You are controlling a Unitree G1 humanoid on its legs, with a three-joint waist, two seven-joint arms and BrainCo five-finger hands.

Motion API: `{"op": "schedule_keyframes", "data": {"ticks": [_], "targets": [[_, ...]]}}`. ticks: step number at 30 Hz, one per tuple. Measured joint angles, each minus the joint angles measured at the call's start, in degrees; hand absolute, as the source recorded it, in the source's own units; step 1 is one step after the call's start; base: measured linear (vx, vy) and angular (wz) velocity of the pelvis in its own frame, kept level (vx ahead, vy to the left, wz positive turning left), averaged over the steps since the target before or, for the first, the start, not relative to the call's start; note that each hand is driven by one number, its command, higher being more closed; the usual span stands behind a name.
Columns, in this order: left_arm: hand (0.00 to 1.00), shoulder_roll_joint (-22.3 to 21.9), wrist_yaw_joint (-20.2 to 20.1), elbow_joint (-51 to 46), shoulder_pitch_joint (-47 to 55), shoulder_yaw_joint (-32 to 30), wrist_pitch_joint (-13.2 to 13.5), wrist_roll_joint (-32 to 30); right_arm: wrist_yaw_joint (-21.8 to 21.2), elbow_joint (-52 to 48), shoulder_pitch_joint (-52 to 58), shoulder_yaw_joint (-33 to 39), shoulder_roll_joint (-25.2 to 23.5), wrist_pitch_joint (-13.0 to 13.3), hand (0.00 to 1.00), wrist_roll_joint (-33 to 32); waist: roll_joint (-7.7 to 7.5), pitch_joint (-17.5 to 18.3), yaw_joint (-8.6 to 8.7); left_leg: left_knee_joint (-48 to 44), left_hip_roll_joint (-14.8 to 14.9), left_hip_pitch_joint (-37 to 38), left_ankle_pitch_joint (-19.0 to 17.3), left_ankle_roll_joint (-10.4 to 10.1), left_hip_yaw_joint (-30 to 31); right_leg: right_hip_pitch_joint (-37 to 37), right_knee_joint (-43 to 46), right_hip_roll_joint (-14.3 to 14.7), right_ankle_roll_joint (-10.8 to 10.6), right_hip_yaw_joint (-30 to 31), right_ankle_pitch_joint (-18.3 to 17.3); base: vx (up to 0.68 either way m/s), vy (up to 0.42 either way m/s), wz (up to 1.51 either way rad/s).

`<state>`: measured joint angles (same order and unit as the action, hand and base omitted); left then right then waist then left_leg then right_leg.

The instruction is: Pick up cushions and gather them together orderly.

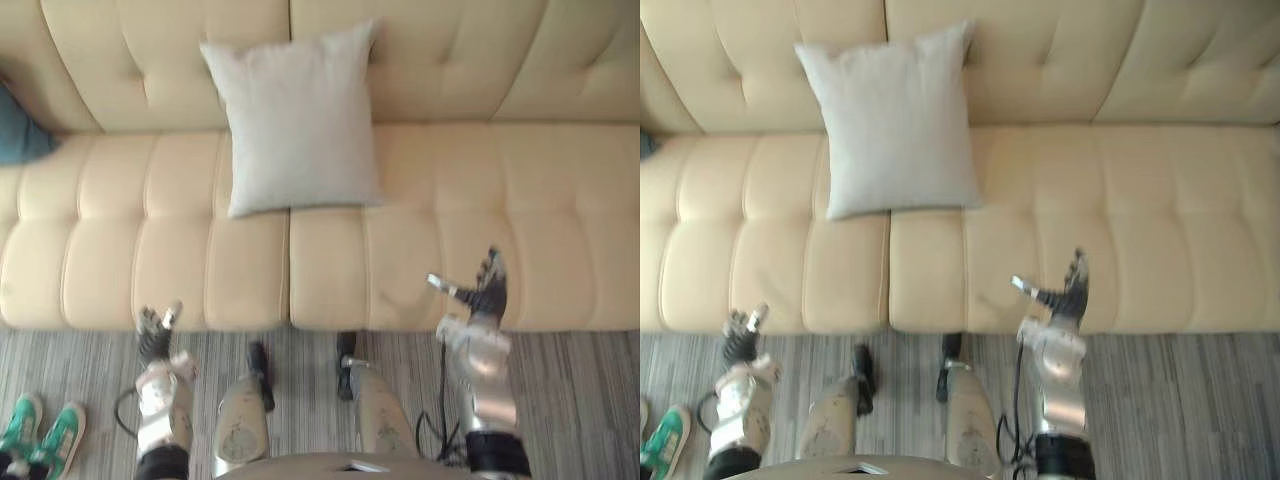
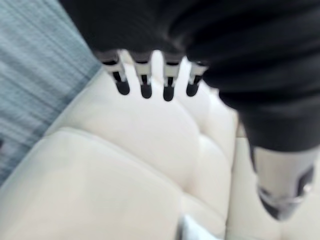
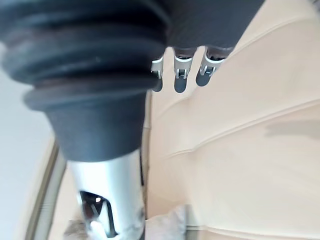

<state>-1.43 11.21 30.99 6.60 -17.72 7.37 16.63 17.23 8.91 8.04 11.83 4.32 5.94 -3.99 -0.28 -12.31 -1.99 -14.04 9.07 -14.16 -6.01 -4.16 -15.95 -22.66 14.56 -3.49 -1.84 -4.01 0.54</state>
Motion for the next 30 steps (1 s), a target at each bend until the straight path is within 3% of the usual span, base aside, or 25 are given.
{"op": "schedule_keyframes", "data": {"ticks": [6,12,14,15,17,20,21,23,24,28,30], "targets": [[0.0,-1.95,-2.48,10.77,3.23,0.07,-1.69,-3.44,-2.26,13.34,6.74,0.14,-4.38,-1.41,0.0,3.26,-0.78,4.6,0.47,0.17,0.34,6.43,-1.73,-0.6,-1.79,6.71,-2.87,0.35,-0.7,0.97,-0.34,0.02,0.044,-0.14],[0.0,-0.91,-2.86,12.49,2.17,3.18,-2.31,-7.51,-2.39,21.45,6.3,0.23,-6.63,-2.42,0.0,4.14,-1.45,4.88,0.22,-4.82,2.5,6.68,-3.84,-0.38,-2.93,7.92,-1.18,0.99,-1.43,2.32,0.71,-0.03,0.022,-0.13],[0.0,-1.26,-2.81,12.5,1.57,3.51,-2.37,-9.12,-2.92,22.37,5.45,-0.15,-6.94,-2.5,0.0,4.05,-1.17,4.54,-0.24,-5.12,3.34,5.97,-3.25,-0.34,-2.85,4.26,13.47,-0.34,0.36,0.24,-5.96,-0.1,-0.046,0.08],[0.0,-0.85,-2.71,12.4,1.68,4.36,-2.39,-10.12,-3.25,23.55,5.73,-0.16,-6.95,-2.41,0.0,4.13,-2.21,5.03,-0.15,-5.33,3.4,6.19,-2.89,-0.78,-2.46,4.34,23.27,-2.72,-1.41,-1.75,-9.91,-0.06,-0.132,0.19],[0.0,-0.03,-2.77,11.63,1.93,4.43,-2.38,-11.12,-3.6,24.69,5.6,-0.34,-7.04,-2.45,0.0,4.41,-4.5,6.21,-0.46,-8.37,3.42,4.77,-2.88,-0.89,-1.56,5.49,25.49,-5.23,-3.31,-2.79,-13.09,-0.05,-0.204,0.1],[0.0,-1.51,-2.8,10.71,1.32,5.44,-2.36,-11.92,-3.53,25.36,1.95,-0.46,-5.8,-2.42,0.0,5.2,-3.13,6.28,-2.46,-5.05,6.16,2.95,1.42,-1.81,-2.78,8.02,13.55,-1.05,-1.79,-4.42,-13.55,-0.13,-0.198,-0.34],[0.0,-1.68,-2.86,10.67,0.59,6.92,-2.3,-12.48,-3.48,25.81,0.44,-0.51,-5.57,-2.43,0.0,5.81,-2.53,5.15,-2.34,-4.76,6.67,1.98,2.41,-3.0,-2.77,7.27,12.67,-0.58,0.71,-5.2,-13.78,-0.24,-0.219,-0.01],[0.0,-2.06,-2.86,10.84,0.16,7.9,-2.38,-12.5,-3.49,26.61,0.05,-0.76,-5.42,-2.58,0.0,6.11,-0.35,3.91,-2.41,-3.73,8.04,1.77,3.84,-3.46,-1.31,8.96,8.67,1.99,1.34,-6.06,-11.26,-0.31,-0.17,0.05],[0.0,-2.19,-2.82,10.88,0.5,7.79,-2.39,-12.51,-3.45,27.15,-0.03,-1.22,-5.44,-2.59,0.0,6.11,-0.02,3.81,-2.61,-1.53,8.3,1.9,5.06,-3.87,-1.36,9.35,6.57,2.64,1.21,-6.26,-9.94,-0.26,-0.082,-0.01],[0.0,-2.08,-2.75,11.31,0.57,7.76,-2.4,-13.47,-3.33,28.76,-0.35,-2.45,-5.46,-2.77,0.0,6.05,0.52,3.48,-2.09,1.39,8.01,2.84,7.02,-3.46,-2.06,9.73,4.03,2.55,1.71,-7.01,-7.67,-0.15,0.017,0.04],[0.0,-1.9,-2.73,11.44,0.36,7.68,-2.45,-13.54,-3.32,29.06,-0.27,-2.52,-5.61,-2.83,0.0,6.02,0.24,3.29,-2.07,-1.13,7.57,1.98,5.99,-1.83,-1.58,9.75,3.11,1.44,2.38,-7.28,-6.25,-0.12,0.129,-0.12]]}}
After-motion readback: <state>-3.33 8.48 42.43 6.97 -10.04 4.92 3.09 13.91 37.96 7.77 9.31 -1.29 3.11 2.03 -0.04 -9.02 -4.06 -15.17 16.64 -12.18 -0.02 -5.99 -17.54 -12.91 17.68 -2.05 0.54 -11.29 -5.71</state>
